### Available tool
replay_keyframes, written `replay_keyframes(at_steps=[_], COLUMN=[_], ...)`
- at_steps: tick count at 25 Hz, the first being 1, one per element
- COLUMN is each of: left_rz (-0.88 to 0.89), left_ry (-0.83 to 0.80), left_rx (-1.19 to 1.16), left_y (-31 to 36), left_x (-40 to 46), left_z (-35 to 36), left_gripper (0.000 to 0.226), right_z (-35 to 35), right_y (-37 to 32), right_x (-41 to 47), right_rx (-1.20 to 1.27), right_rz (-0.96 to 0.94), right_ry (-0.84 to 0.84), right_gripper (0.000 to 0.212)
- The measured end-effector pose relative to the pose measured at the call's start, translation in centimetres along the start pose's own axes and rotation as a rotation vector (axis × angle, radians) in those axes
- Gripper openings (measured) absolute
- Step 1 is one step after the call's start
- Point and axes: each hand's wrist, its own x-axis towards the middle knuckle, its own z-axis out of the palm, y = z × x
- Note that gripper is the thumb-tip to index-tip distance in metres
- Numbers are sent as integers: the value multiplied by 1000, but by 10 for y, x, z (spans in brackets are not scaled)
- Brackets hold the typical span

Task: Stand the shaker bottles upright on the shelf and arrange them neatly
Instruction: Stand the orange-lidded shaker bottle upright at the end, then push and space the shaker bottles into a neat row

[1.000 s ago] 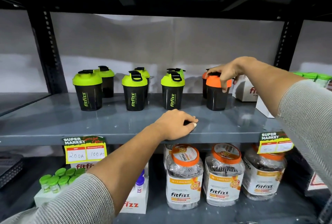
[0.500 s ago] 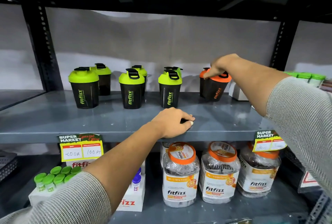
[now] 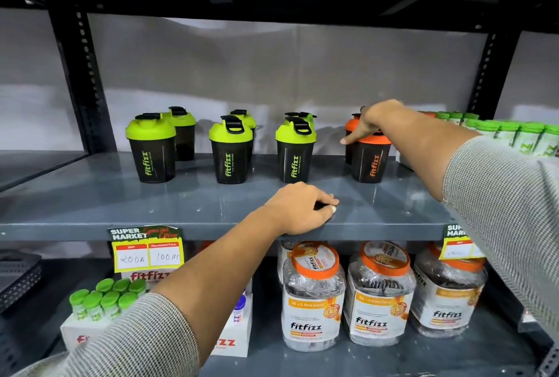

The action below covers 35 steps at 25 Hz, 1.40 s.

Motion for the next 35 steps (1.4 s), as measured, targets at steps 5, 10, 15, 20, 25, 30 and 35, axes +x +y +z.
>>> replay_keyframes(at_steps=[5,10,15,20,25,30,35], left_rz=[6,9,-159,-727,-756,-801,-810], left_ry=[5,33,501,555,414,476,511], left_rx=[-10,-6,-17,-331,-367,-445,-377], left_y=[1,2,9,-6,0,-2,-6], left_x=[0,-3,-14,6,41,63,71], left_z=[0,-1,1,-10,-4,0,0], left_gripper=[39,37,23,74,111,100,75], right_z=[0,-8,52,144,136,145,145], right_y=[6,22,29,-5,-14,-12,-12], right_x=[3,-1,-14,-22,-3,16,24], right_rx=[8,83,950,1453,1336,1388,1376], right_rz=[2,-66,-48,246,176,253,239], right_ry=[13,204,776,570,366,391,429], right_gripper=[121,125,104,113,125,102,81])
